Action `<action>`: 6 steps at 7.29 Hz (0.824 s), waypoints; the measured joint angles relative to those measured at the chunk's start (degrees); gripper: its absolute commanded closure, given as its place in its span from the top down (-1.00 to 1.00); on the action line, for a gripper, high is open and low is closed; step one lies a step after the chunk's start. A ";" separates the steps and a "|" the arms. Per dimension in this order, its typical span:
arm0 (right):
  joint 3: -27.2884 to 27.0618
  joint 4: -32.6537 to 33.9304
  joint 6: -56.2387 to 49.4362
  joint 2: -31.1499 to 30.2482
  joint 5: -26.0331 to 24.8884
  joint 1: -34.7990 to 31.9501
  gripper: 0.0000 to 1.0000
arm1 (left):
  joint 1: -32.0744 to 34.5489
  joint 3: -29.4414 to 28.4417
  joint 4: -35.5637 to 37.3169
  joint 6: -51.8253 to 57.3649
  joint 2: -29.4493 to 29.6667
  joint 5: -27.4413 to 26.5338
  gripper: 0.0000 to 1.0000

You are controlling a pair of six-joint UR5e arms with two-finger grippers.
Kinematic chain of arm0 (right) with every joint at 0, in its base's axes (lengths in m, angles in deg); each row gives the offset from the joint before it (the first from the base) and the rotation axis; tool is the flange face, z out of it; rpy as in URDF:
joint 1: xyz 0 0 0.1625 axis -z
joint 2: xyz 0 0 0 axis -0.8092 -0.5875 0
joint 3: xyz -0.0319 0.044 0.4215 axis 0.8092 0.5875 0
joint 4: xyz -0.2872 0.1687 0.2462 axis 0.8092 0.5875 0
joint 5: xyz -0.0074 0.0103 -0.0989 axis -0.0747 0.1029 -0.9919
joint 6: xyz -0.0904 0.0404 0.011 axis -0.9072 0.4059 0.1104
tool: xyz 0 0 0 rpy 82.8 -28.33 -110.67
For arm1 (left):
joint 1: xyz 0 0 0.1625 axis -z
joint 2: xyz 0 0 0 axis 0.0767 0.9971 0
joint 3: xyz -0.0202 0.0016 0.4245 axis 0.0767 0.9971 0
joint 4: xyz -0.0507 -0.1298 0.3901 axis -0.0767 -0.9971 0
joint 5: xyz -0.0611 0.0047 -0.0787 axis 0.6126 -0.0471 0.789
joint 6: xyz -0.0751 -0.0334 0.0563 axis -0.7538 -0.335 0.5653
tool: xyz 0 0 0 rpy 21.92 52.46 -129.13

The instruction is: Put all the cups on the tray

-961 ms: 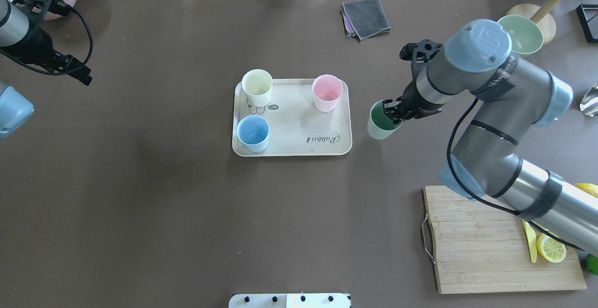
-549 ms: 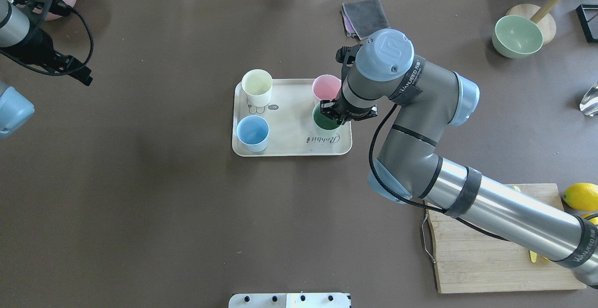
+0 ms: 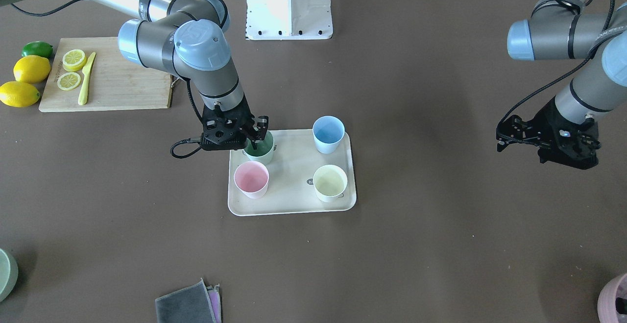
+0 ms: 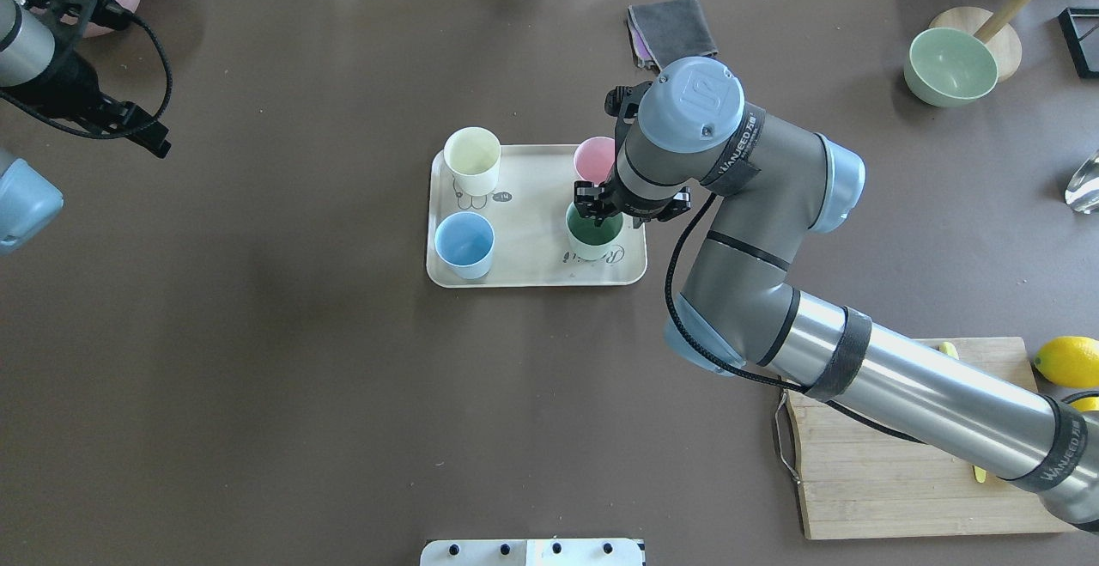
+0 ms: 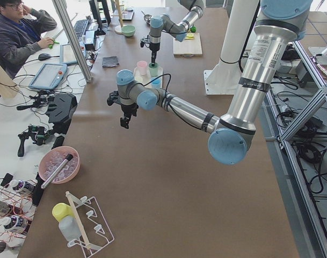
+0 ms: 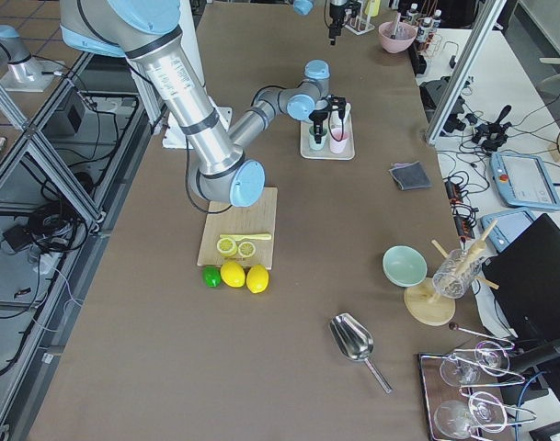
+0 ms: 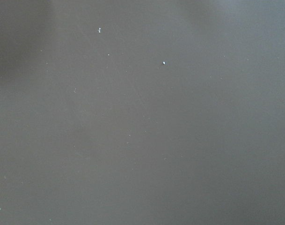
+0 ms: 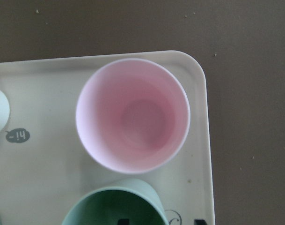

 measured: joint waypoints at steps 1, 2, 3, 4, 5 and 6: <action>-0.13 0.07 -0.91 0.07 0.19 -0.81 1.00 | 0.00 0.05 0.02 -0.02 0.06 0.07 0.97; -0.31 0.32 -3.00 0.09 1.96 -3.03 1.00 | 0.00 0.15 0.06 -0.44 0.21 0.13 0.97; -0.61 0.96 -6.59 -0.66 5.91 -6.90 1.00 | 0.01 0.20 0.08 -1.12 0.23 0.12 0.97; -1.73 2.50 -13.03 -3.18 11.07 -12.53 1.00 | 0.04 0.24 0.08 -1.47 0.16 0.10 0.97; -4.48 4.89 -22.31 -8.03 14.85 -18.61 1.00 | 0.12 0.29 0.09 -1.58 0.06 0.13 0.97; -8.32 8.29 -33.59 -14.05 16.62 -24.54 1.00 | 0.37 0.38 0.10 -1.33 -0.06 0.24 0.97</action>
